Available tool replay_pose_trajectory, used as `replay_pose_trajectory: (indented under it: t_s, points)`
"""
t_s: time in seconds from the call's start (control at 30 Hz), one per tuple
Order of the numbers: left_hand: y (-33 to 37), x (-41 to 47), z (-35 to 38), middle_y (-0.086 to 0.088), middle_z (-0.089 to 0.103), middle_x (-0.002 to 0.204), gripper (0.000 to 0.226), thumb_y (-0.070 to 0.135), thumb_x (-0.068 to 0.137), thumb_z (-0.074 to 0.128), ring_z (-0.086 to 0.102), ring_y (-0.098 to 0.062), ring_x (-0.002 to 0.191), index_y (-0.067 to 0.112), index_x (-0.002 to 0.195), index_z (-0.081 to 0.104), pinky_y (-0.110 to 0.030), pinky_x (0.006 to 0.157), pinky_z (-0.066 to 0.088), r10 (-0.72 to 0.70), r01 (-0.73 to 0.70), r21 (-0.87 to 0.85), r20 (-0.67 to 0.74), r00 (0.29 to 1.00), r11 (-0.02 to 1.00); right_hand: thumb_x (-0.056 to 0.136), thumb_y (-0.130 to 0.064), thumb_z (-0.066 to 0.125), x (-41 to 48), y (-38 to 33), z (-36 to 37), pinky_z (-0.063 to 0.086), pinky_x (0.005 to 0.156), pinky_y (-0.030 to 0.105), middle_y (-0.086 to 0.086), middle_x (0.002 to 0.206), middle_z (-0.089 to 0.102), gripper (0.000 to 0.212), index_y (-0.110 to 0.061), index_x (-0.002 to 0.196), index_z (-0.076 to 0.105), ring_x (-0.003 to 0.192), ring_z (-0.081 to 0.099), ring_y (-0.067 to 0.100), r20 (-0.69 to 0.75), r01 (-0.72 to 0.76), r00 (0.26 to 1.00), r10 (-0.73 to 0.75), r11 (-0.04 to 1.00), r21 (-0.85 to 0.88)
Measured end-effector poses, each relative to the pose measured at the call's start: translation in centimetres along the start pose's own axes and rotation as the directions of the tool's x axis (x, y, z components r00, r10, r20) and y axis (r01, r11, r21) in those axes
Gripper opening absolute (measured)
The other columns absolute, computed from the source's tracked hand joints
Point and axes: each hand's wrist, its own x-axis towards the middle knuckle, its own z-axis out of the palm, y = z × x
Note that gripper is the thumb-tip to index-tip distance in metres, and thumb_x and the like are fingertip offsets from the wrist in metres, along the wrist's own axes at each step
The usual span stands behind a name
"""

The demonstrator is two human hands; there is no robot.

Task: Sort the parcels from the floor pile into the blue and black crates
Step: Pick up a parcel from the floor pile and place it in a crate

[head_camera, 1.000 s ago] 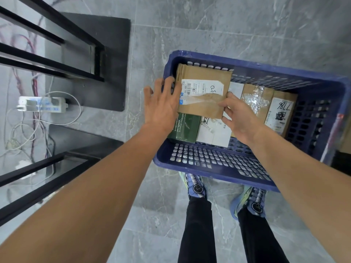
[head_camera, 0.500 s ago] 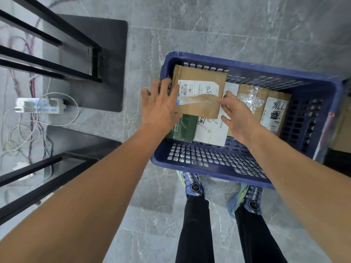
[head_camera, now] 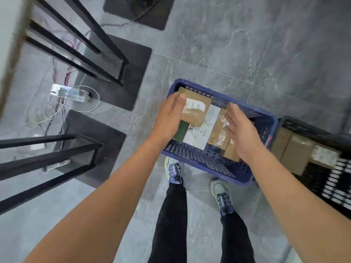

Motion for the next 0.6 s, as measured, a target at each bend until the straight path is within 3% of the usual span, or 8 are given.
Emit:
replay_pose_trajectory:
  t_s: [0.07, 0.17, 0.33, 0.43, 0.6]
  points:
    - [2.5, -3.1, -0.5, 0.012, 0.060, 0.136, 0.064, 0.078, 0.092, 0.036, 0.056, -0.007, 0.125, 0.035, 0.134, 0.058, -0.045, 0.115, 0.040, -0.091, 0.088, -0.145, -0.013, 0.996, 0.986, 0.106, -0.059, 0.042, -3.3, -2.2, -0.5, 0.022, 0.129, 0.039, -0.010, 0.167, 0.034, 0.067, -0.027, 0.164, 0.030, 0.150, 0.035, 0.006, 0.035, 0.016, 0.999, -0.015, 0.999, -0.032]
    - [6.5, -9.2, -1.2, 0.020, 0.063, 0.117, 0.043, 0.066, 0.103, 0.034, 0.058, 0.002, 0.110, 0.036, 0.121, 0.059, -0.045, 0.111, 0.044, -0.128, 0.109, -0.283, -0.048, 0.991, 0.953, 0.105, -0.062, 0.037, -8.9, -6.0, -1.4, 0.020, 0.129, 0.036, -0.011, 0.168, 0.030, 0.071, -0.026, 0.165, 0.026, 0.151, 0.032, 0.004, 0.114, 0.075, 0.991, -0.065, 0.994, -0.084]
    - [12.2, -20.7, -2.3, 0.007, 0.056, 0.142, 0.053, 0.061, 0.106, 0.028, 0.054, -0.012, 0.129, 0.029, 0.138, 0.054, -0.049, 0.114, 0.042, -0.074, -0.005, -0.415, -0.176, 0.982, 0.910, 0.106, -0.063, 0.028, -18.0, -12.7, -2.4, 0.022, 0.127, 0.033, -0.014, 0.170, 0.025, 0.069, -0.028, 0.165, 0.023, 0.153, 0.028, 0.003, 0.282, 0.243, 0.941, -0.188, 0.954, -0.175]
    - [14.6, -27.3, -3.3, 0.007, 0.055, 0.143, 0.052, 0.064, 0.105, 0.028, 0.053, -0.013, 0.130, 0.031, 0.136, 0.054, -0.050, 0.113, 0.043, -0.053, -0.076, -0.448, -0.269, 0.962, 0.891, 0.102, -0.069, 0.030, -23.1, -16.1, -2.3, 0.025, 0.124, 0.031, -0.017, 0.169, 0.026, 0.074, -0.032, 0.166, 0.023, 0.152, 0.029, 0.000, 0.385, 0.340, 0.891, -0.241, 0.916, -0.213]
    - [15.5, -36.9, -4.8, 0.007, 0.049, 0.151, 0.068, 0.067, 0.103, 0.028, 0.049, -0.013, 0.135, 0.026, 0.154, 0.043, -0.052, 0.117, 0.037, -0.020, -0.179, -0.461, -0.395, 0.918, 0.869, 0.103, -0.070, 0.026, -29.9, -19.2, -1.2, 0.026, 0.123, 0.031, -0.015, 0.169, 0.028, 0.071, -0.035, 0.165, 0.024, 0.149, 0.032, -0.001, 0.532, 0.469, 0.796, -0.288, 0.850, -0.241]
